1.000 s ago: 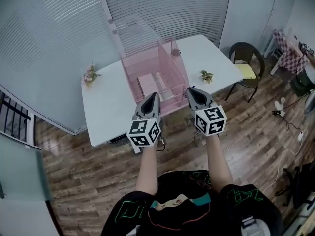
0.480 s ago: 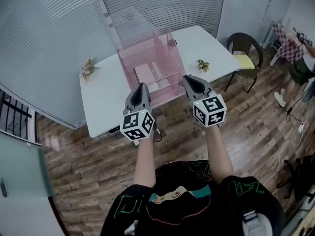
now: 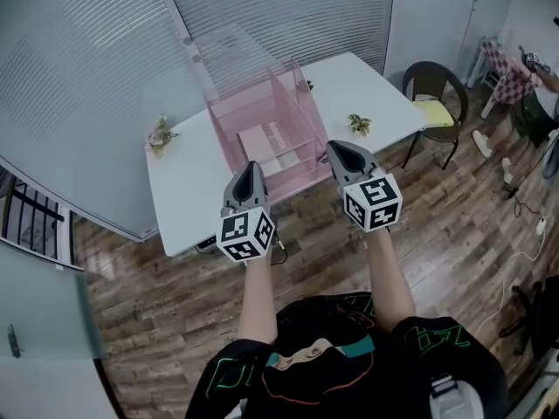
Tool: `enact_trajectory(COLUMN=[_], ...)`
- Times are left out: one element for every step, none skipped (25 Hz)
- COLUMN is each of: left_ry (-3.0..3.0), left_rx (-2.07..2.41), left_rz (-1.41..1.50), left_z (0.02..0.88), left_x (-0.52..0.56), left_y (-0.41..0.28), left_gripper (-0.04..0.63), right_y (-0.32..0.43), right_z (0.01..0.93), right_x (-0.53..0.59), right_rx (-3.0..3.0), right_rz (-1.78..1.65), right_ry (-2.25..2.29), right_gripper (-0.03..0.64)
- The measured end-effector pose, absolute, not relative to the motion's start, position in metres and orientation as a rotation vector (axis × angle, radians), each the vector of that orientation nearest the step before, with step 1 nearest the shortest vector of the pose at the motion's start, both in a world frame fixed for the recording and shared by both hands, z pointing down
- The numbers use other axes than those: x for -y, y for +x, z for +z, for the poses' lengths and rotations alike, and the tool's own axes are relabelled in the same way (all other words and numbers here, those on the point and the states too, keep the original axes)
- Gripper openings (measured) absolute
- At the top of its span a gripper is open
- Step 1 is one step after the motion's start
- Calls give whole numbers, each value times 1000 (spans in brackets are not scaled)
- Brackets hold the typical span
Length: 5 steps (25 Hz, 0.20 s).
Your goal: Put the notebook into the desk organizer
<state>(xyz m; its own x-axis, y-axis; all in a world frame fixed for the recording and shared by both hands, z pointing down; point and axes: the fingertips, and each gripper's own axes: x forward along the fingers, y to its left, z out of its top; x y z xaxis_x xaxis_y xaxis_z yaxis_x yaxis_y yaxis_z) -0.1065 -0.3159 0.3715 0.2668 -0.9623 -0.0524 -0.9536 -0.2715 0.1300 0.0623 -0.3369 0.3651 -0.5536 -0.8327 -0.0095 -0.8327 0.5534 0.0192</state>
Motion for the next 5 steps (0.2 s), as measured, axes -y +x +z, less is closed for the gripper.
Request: enact_trajectory(left_ry=[2446,2451,2454,2457,2459], left_rx=[1842,1833,1827,1823,1820], left_rz=[-179,-177,-176,-174,-172], left_z=[373,373,373,373,373], left_x=[315,314,315,317,319], left_y=[-106,-105,-105,-104,-104], left_gripper=[-5,-5,-5,-5,-5], right_y=[63,63,63,63,62], right_z=[364,363,361,359,356], right_x=[336,337,339,342,344], right_rx=[2766,2765,2765,2766,2768], right_rz=[-45,-58,-74,-90,-106], right_ry=[1482,1478,1473,1467,1461], right_gripper=[3,3,3,3,3])
